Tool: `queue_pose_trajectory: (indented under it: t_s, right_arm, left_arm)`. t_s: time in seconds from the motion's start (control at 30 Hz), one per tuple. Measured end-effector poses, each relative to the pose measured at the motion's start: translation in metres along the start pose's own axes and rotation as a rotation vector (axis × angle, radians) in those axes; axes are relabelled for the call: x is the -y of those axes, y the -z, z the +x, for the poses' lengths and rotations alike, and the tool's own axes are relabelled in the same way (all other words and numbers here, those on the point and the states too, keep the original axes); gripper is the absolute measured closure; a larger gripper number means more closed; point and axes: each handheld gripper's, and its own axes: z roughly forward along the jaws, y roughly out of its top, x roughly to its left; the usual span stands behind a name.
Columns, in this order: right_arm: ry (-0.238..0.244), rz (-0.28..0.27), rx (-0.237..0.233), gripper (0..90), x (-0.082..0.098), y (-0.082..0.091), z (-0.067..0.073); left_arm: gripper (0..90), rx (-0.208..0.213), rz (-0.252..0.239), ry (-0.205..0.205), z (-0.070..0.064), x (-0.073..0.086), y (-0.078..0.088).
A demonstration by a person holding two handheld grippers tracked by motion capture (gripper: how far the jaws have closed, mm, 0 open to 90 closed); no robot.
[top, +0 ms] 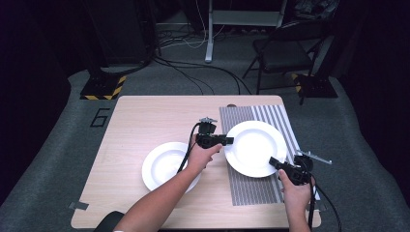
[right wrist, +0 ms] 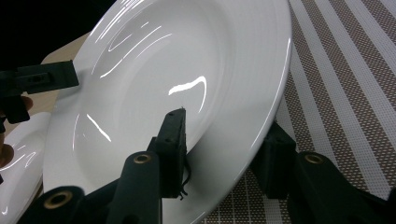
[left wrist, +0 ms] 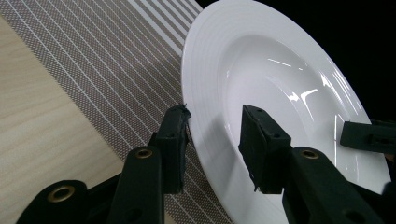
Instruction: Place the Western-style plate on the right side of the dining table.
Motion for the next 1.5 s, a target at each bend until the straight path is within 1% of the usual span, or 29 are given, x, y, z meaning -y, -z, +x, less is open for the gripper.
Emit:
queue_pose_trajectory:
  t_s: [0.03, 0.07, 0.13, 0.2, 0.33, 0.43, 0.47, 0.63, 0.73, 0.9, 1.03, 1.13, 1.2, 1.23, 1.3, 1.4, 1.43, 1.47, 1.5]
  right_arm:
    - [0.004, 0.000, 0.003, 58.9, 0.000, -0.001, 0.000]
    - [0.009, -0.001, 0.007, 59.0, 0.001, -0.001, -0.001]
    - [0.015, 0.000, 0.021, 59.0, 0.002, -0.001, -0.002]
    - [0.007, 0.001, 0.028, 59.1, 0.002, -0.001, -0.003]
    - [0.011, 0.000, 0.030, 59.1, 0.004, -0.002, -0.005]
    - [0.010, 0.003, 0.041, 59.1, 0.005, -0.003, -0.007]
    - [0.005, 0.007, 0.047, 59.1, 0.006, -0.003, -0.007]
    - [0.015, 0.021, 0.062, 59.0, 0.009, -0.007, -0.011]
    - [0.015, 0.027, 0.065, 59.0, 0.010, -0.008, -0.014]
    - [-0.001, 0.031, 0.080, 59.0, 0.012, -0.009, -0.018]
    - [-0.018, 0.046, 0.085, 59.1, 0.012, -0.010, -0.022]
    - [-0.018, 0.046, 0.088, 59.0, 0.011, -0.012, -0.025]
    - [-0.021, 0.045, 0.091, 59.0, 0.011, -0.012, -0.025]
    - [-0.014, 0.045, 0.094, 59.0, 0.010, -0.013, -0.026]
    - [-0.012, 0.045, 0.097, 59.0, 0.010, -0.014, -0.027]
    - [-0.019, 0.050, 0.110, 59.0, 0.009, -0.015, -0.029]
    - [-0.024, 0.050, 0.110, 59.0, 0.008, -0.016, -0.030]
    - [-0.025, 0.051, 0.111, 59.0, 0.008, -0.016, -0.031]
    - [-0.014, 0.048, 0.116, 58.9, 0.008, -0.017, -0.032]
  left_arm:
    - [61.5, -0.002, -0.001, -0.003, 0.000, 0.001, -0.001]
    - [61.5, 0.001, 0.006, 0.006, 0.000, 0.001, -0.003]
    - [61.5, -0.004, 0.010, 0.003, 0.000, 0.002, -0.005]
    - [61.5, -0.008, 0.013, 0.005, 0.000, 0.003, -0.008]
    - [61.5, -0.008, 0.023, 0.005, 0.001, 0.005, -0.013]
    - [61.6, -0.010, 0.026, 0.007, 0.002, 0.009, -0.016]
    - [61.6, -0.010, 0.028, 0.017, 0.002, 0.010, -0.017]
    - [62.0, -0.018, 0.051, 0.022, 0.004, 0.015, -0.022]
    - [62.0, -0.021, 0.055, 0.024, 0.004, 0.016, -0.024]
    - [62.4, -0.016, 0.057, 0.025, 0.003, 0.018, -0.029]
    - [63.0, -0.016, 0.067, 0.023, 0.003, 0.019, -0.034]
    - [63.0, -0.021, 0.069, 0.019, 0.004, 0.019, -0.036]
    - [63.0, -0.023, 0.066, 0.027, 0.004, 0.019, -0.038]
    - [63.0, -0.026, 0.068, 0.031, 0.003, 0.018, -0.040]
    - [62.9, -0.030, 0.076, 0.021, 0.003, 0.018, -0.042]
    - [62.9, -0.035, 0.083, 0.012, 0.002, 0.017, -0.044]
    - [62.9, -0.037, 0.079, 0.017, 0.001, 0.017, -0.045]
    - [63.0, -0.040, 0.086, 0.014, 0.001, 0.016, -0.046]
    - [62.9, -0.043, 0.083, 0.018, 0.001, 0.016, -0.047]
